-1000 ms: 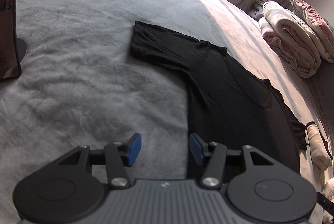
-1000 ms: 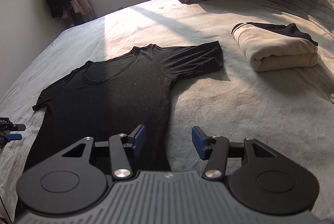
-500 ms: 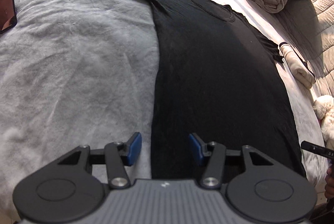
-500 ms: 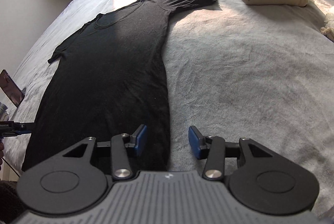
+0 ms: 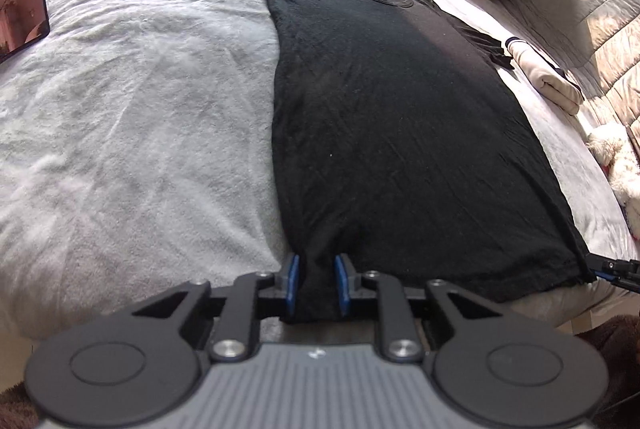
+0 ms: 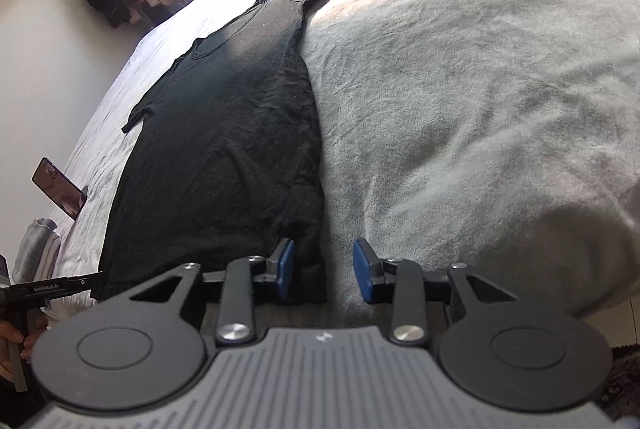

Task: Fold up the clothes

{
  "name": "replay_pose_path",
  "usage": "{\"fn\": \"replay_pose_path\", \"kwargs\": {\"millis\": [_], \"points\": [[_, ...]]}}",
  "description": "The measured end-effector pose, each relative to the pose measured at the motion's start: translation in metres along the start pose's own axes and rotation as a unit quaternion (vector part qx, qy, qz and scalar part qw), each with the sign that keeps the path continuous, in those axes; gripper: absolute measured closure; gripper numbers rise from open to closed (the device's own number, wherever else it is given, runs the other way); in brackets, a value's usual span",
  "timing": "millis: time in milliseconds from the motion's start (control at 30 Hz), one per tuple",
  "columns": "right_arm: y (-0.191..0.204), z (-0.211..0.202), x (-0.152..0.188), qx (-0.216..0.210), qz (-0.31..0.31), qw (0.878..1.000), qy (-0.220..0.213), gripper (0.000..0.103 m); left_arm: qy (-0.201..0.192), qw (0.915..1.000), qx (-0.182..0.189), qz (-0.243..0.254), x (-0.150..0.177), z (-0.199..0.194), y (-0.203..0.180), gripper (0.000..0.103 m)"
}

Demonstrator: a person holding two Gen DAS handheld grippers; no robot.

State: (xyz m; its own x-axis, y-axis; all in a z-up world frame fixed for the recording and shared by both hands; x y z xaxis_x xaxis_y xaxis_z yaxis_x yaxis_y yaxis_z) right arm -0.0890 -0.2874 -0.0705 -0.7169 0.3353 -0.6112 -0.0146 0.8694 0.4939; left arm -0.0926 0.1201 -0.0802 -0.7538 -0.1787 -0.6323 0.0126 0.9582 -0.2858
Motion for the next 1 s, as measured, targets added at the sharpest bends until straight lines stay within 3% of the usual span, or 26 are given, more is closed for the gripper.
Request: {"fn": "replay_pose_path", "kwargs": {"millis": [33, 67, 100, 233, 367, 633, 733, 767, 800, 1000], "points": [[0.001, 0.000, 0.001, 0.000, -0.002, 1.000, 0.002, 0.081, 0.002, 1.0000, 0.006, -0.007, 0.000, -0.002, 0.000, 0.098], [0.002, 0.000, 0.002, 0.000, -0.004, 1.000, 0.004, 0.098, -0.002, 0.9999, 0.010, -0.013, -0.001, -0.006, 0.001, 0.099], [0.002, 0.000, 0.002, 0.002, -0.006, 1.000, 0.005, 0.101, -0.008, 0.9997, 0.012, -0.019, -0.002, -0.010, 0.002, 0.099], [0.000, -0.014, -0.007, 0.014, -0.007, 1.000, -0.023, 0.101, -0.042, 0.9986, 0.011, -0.031, -0.006, -0.034, 0.007, 0.100], [-0.002, -0.029, -0.017, 0.011, -0.008, 0.999, -0.042, 0.101, -0.040, 0.9988, 0.001, -0.029, -0.004, -0.038, 0.012, 0.100], [-0.004, -0.002, 0.002, 0.058, -0.059, 0.997, -0.010, 0.101, -0.017, 0.9993, -0.033, 0.006, 0.013, -0.014, 0.012, 0.098], [0.000, -0.005, 0.004, 0.060, -0.076, 0.995, -0.019, 0.099, -0.025, 0.9991, -0.029, 0.018, 0.011, -0.020, 0.010, 0.089], [0.003, -0.006, 0.002, 0.061, -0.080, 0.995, -0.022, 0.090, -0.036, 0.9987, -0.029, 0.022, 0.010, -0.024, 0.009, 0.075], [0.005, -0.007, 0.001, 0.061, -0.085, 0.994, -0.024, 0.088, -0.052, 0.9977, -0.032, 0.030, 0.007, -0.028, 0.006, 0.062], [0.031, 0.000, -0.014, 0.055, -0.125, 0.989, -0.049, 0.086, -0.122, 0.9888, -0.026, 0.083, -0.011, -0.040, -0.020, 0.050]]}}
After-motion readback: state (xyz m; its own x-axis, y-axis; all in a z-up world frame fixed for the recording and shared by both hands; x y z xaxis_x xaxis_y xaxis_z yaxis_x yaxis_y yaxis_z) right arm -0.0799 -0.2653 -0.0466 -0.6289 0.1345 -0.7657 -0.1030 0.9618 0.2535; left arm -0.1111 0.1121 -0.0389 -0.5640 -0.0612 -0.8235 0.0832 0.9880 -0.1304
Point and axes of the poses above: each gripper's, at about its wrist camera, not at the fingertips, and z roughly the way its jaws point, y to its left, x to its underside, the point moved 4 cm from there along z, roughly the way its jaws point, and after that the axes turned 10 degrees about -y, right-handed, at the moved point
